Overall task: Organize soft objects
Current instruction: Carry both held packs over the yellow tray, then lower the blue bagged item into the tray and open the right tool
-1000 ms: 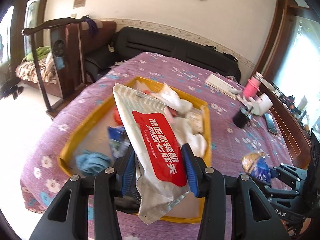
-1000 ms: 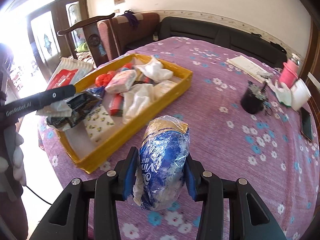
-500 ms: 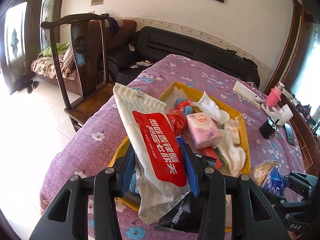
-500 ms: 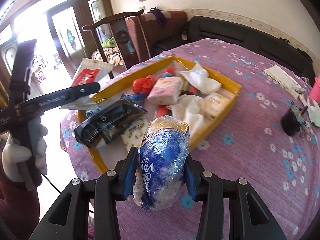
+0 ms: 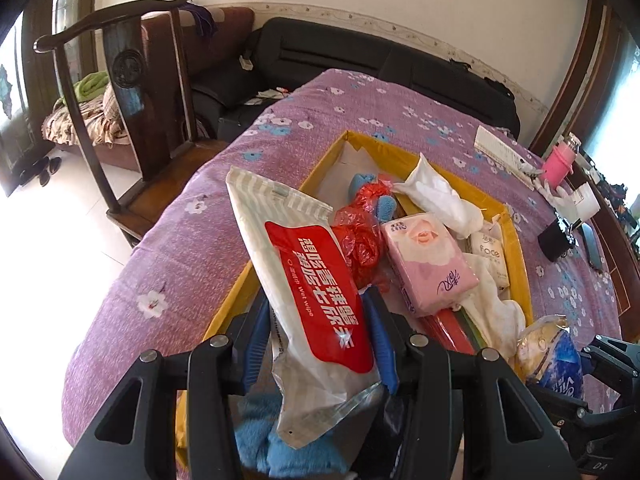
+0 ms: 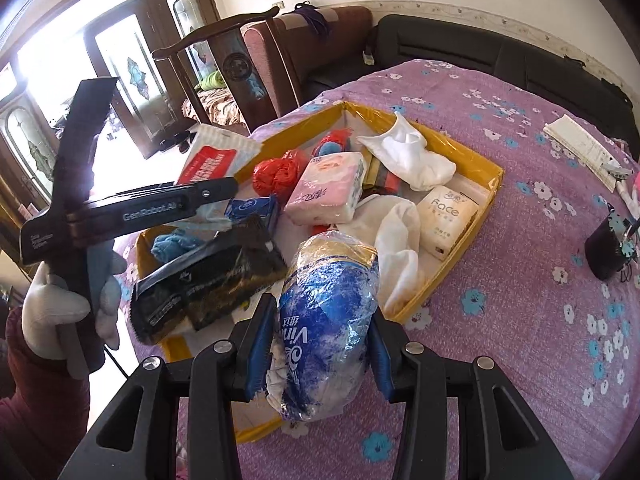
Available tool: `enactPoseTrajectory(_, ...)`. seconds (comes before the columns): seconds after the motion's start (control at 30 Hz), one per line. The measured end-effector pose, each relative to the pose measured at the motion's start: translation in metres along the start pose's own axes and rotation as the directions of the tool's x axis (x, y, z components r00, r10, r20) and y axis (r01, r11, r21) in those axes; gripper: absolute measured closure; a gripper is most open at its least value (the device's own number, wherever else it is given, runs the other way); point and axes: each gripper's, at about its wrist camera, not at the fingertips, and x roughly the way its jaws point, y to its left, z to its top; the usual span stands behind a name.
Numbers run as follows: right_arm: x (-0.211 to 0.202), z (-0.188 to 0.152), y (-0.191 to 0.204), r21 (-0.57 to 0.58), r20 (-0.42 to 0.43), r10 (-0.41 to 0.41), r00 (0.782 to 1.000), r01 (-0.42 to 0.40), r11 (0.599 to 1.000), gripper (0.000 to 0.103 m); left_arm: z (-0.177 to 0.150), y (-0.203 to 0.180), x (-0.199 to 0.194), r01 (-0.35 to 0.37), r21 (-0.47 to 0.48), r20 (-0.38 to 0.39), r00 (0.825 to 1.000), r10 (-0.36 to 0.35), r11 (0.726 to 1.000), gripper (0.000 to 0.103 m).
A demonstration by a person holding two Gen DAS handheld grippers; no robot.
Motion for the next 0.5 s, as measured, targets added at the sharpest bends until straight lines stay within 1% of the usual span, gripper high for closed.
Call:
enactPoseTrajectory(0.13,0.006,0.004,0.001,0.0,-0.007,0.01,1.0,-0.01,1.0,0.056,0.012,-0.012,0.018,0.015,0.054,-0.053,0.999,-0.013,0.998,0.058)
enactPoseTrajectory(0.3,0.014,0.01,-0.001,0.004,-0.014,0.019,1.0,-0.019,1.0,0.056,0.031,-0.023,0.04,-0.013,0.12,-0.093,0.995,0.024,0.993,0.058)
enactPoseTrajectory(0.5,0.02,0.011,-0.011,0.03,-0.016,0.026,1.0,-0.026,0.999,0.056,0.063,-0.032,0.063,-0.016,0.168,-0.145,0.989,0.04,0.986,0.058)
